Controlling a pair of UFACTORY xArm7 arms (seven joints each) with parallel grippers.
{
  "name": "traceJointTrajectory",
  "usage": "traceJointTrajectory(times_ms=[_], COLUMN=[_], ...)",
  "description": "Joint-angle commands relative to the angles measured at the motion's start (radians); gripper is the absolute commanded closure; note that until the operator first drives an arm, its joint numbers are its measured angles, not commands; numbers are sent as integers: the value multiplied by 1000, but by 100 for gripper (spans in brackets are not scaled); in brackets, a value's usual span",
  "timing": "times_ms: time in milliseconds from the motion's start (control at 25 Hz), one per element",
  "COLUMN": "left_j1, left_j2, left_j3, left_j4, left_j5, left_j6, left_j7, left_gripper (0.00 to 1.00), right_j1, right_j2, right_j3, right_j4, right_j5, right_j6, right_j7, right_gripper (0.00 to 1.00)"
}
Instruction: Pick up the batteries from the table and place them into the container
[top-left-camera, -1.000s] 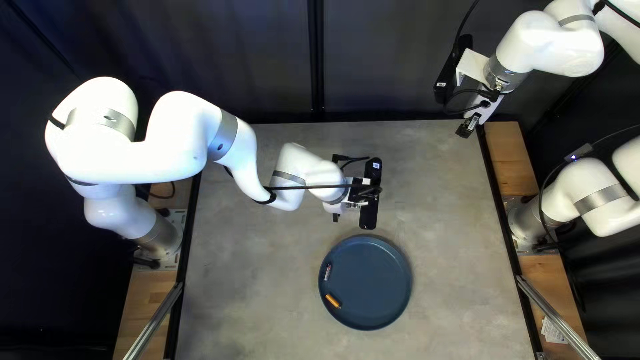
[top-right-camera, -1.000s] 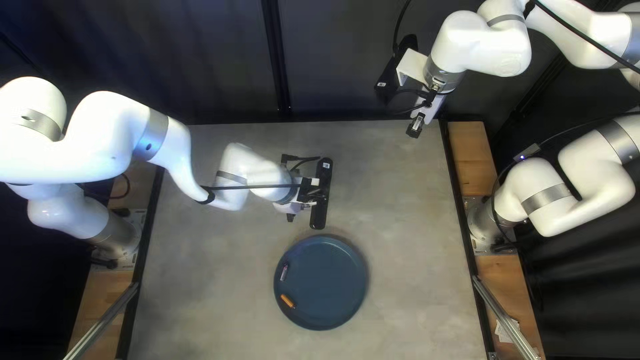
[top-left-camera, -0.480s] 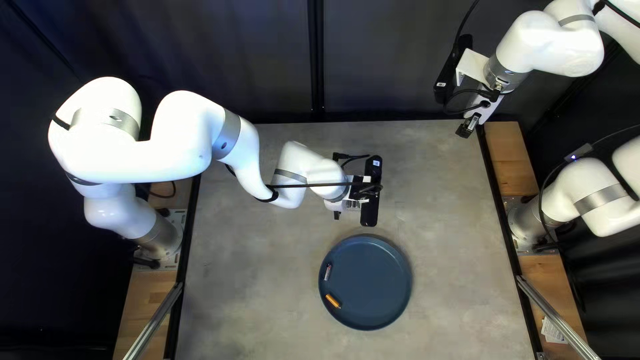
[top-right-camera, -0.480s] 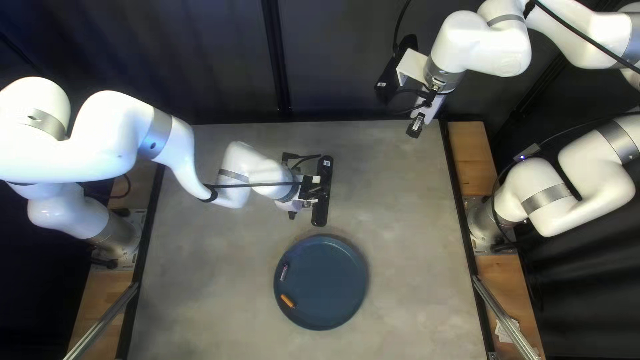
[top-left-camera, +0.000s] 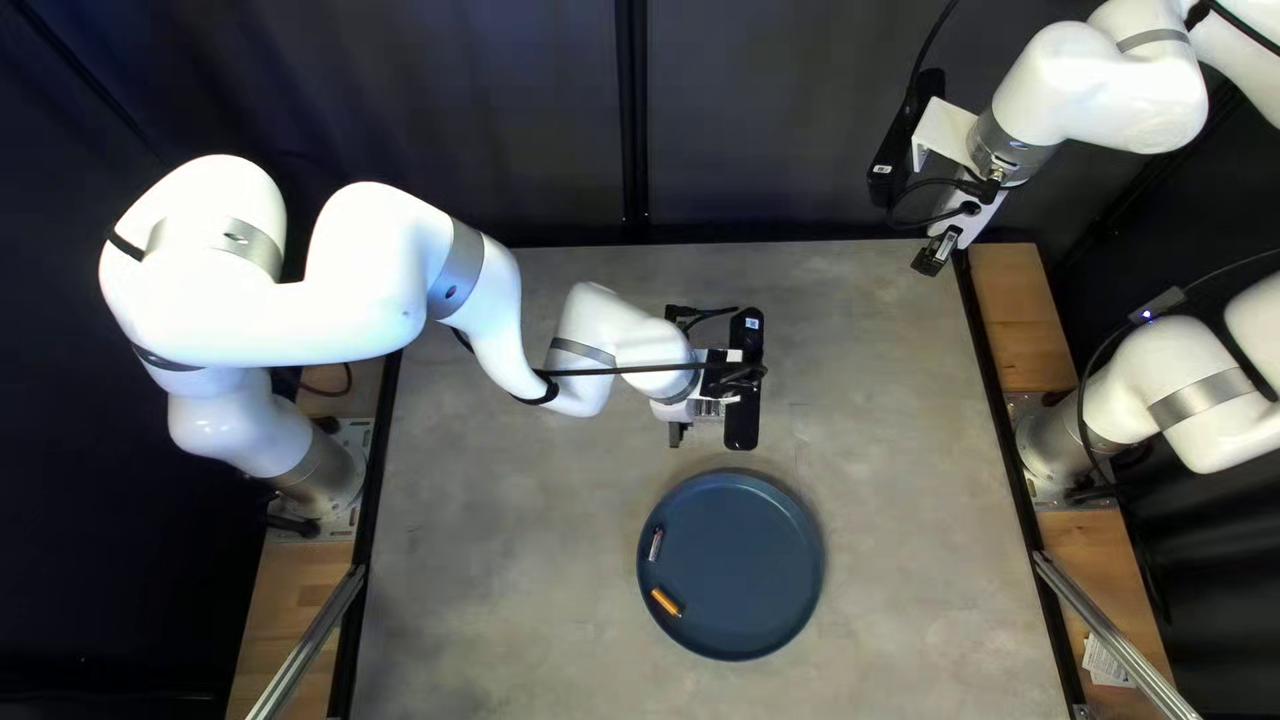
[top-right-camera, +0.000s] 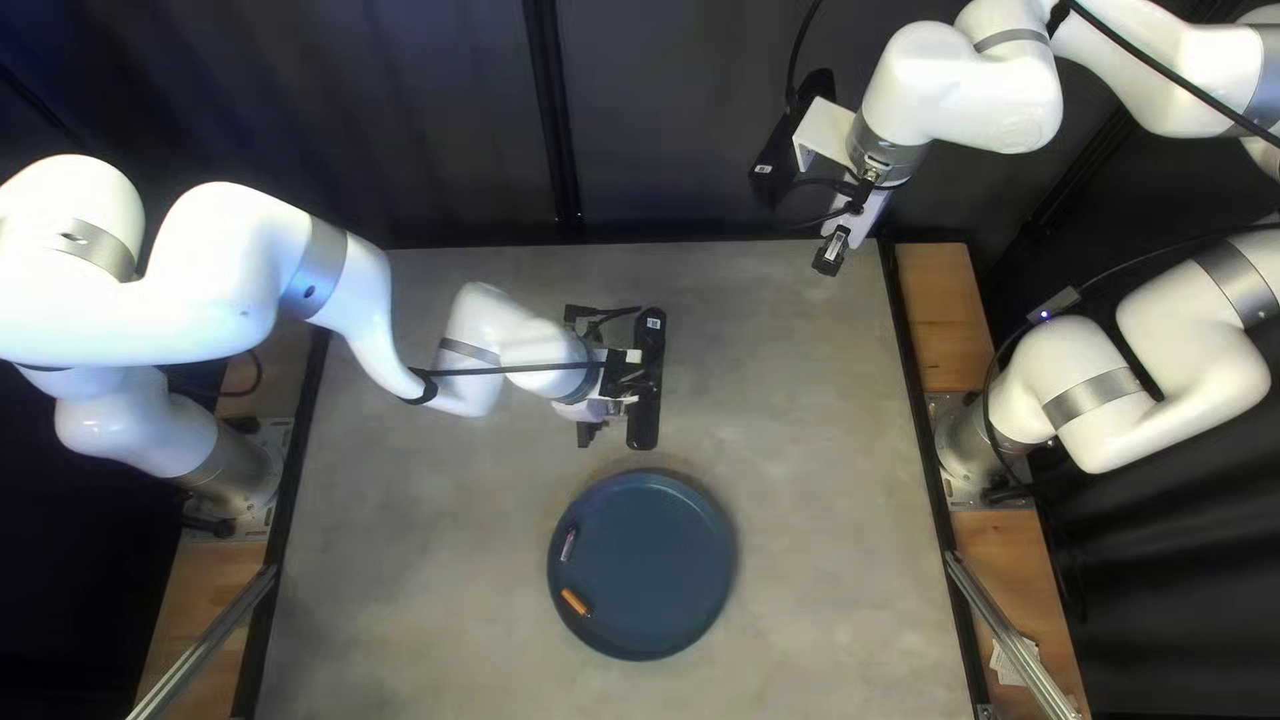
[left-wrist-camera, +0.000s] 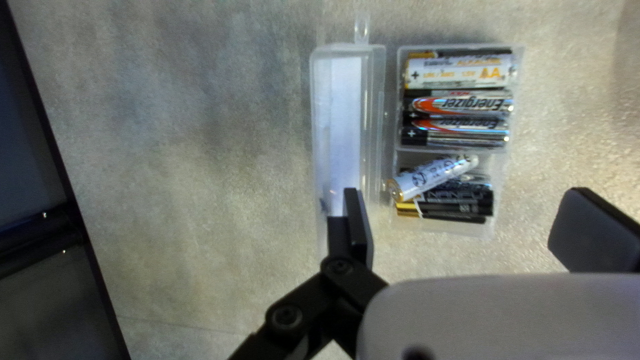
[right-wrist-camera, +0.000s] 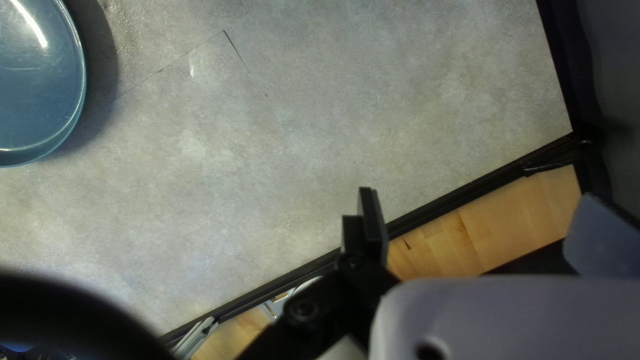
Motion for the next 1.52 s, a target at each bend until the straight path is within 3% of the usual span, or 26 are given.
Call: traceJointTrajectory(times_ms=[40,160,200,240,480,720,840,880,920,1160,1280,1520], left_j1=[-7,-5,1,10,11,-70,-76,-76,-76,-71,-52,-9], left_j2=[-17,-27,-30,-33,-62,-90,-64,-64,-64,-64,-7,27], left_j3=[-14,-28,-31,-32,-19,4,11,11,11,11,8,53], left_j4=[4,11,12,13,-22,10,33,33,33,32,94,123], left_j5=[-51,-112,-144,-194,-322,-220,-204,-204,-204,-217,-240,-301], left_j6=[27,63,73,85,82,208,223,223,223,217,234,216], left_j7=[-36,-46,-50,-71,-295,-799,-864,-864,-864,-864,-795,-899], left_gripper=[0,2,99,100,100,100,100,65,0,0,0,0], right_j1=[0,0,0,0,0,0,0,0,0,0,0,0], right_j2=[0,0,0,0,0,0,0,0,0,0,0,0], right_j3=[0,0,0,0,0,0,0,0,0,0,0,0], right_j4=[0,0,0,0,0,0,0,0,0,0,0,0], right_j5=[0,0,0,0,0,0,0,0,0,0,0,0], right_j6=[0,0,0,0,0,0,0,0,0,0,0,0], right_j7=[0,0,0,0,0,0,0,0,0,0,0,0], right_gripper=[0,0,0,0,0,0,0,0,0,0,0,0])
